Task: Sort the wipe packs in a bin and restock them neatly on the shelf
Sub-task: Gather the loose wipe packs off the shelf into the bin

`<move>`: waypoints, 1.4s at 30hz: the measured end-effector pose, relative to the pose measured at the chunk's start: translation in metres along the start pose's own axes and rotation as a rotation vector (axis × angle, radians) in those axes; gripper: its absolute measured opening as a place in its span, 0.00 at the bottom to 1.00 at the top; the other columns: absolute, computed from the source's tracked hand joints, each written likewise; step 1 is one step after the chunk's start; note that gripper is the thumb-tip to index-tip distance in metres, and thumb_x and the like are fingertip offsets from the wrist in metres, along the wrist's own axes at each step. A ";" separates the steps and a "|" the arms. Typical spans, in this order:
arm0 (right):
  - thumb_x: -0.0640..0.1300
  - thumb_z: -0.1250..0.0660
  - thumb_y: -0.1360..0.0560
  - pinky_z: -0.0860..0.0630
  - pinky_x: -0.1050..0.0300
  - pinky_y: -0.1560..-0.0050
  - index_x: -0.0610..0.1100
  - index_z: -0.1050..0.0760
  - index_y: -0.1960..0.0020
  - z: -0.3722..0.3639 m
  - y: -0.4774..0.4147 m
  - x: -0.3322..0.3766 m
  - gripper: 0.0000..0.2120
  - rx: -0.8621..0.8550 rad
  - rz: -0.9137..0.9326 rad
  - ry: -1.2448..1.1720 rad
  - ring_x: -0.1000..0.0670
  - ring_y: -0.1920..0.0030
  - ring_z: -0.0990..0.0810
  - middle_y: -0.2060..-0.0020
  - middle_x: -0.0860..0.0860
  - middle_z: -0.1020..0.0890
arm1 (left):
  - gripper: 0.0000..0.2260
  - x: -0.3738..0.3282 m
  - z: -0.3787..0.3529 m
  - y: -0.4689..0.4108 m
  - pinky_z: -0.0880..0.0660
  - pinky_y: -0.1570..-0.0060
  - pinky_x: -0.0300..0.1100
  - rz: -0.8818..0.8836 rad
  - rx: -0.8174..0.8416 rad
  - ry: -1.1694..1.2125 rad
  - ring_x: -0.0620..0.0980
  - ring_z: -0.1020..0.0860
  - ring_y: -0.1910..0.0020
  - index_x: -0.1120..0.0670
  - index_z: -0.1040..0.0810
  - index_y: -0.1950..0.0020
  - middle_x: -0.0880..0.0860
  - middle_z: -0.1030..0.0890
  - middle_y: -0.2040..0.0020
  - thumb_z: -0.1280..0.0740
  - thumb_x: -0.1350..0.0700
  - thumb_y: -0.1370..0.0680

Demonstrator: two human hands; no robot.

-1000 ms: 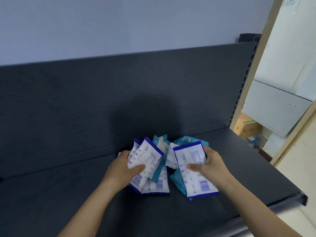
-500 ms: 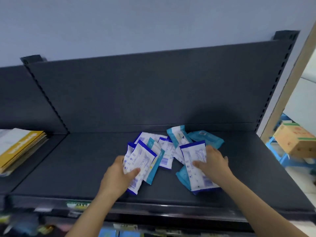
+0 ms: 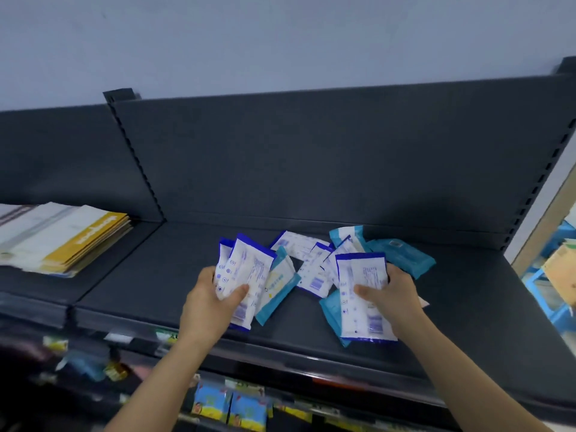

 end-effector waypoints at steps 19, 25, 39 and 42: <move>0.37 0.25 0.33 0.23 0.49 0.52 0.43 0.26 0.51 -0.142 0.043 0.106 0.14 -0.106 0.217 -0.085 0.47 0.55 0.20 0.54 0.46 0.19 | 0.16 0.095 0.102 -0.086 0.25 0.64 0.41 0.078 -0.042 0.199 0.45 0.23 0.60 0.53 0.33 0.44 0.49 0.24 0.53 0.29 0.53 0.25; 0.37 0.26 0.31 0.29 0.62 0.62 0.45 0.28 0.50 -0.176 0.058 0.114 0.14 -0.107 0.216 -0.086 0.56 0.60 0.24 0.59 0.53 0.22 | 0.17 0.117 0.114 -0.107 0.28 0.57 0.43 0.043 0.018 0.141 0.50 0.25 0.56 0.56 0.35 0.38 0.49 0.25 0.54 0.32 0.53 0.23; 0.38 0.26 0.31 0.25 0.61 0.63 0.49 0.29 0.55 -0.244 0.088 0.150 0.13 -0.076 0.247 -0.139 0.56 0.58 0.21 0.58 0.54 0.20 | 0.17 0.166 0.196 -0.121 0.29 0.61 0.41 0.019 -0.136 0.292 0.48 0.26 0.55 0.59 0.35 0.36 0.51 0.26 0.49 0.34 0.55 0.21; 0.36 0.25 0.32 0.22 0.55 0.58 0.49 0.28 0.55 -0.282 0.103 0.171 0.14 -0.027 0.287 -0.142 0.53 0.57 0.20 0.58 0.53 0.19 | 0.17 0.182 0.231 -0.116 0.31 0.55 0.40 -0.015 -0.162 0.316 0.48 0.25 0.53 0.58 0.34 0.36 0.49 0.24 0.50 0.33 0.57 0.22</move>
Point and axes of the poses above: each hand's wrist, its own y-axis away from the middle knuckle, its own z-axis out of the back of the hand, x = y × z, the point moved 9 cm from there along -y, towards the middle knuckle
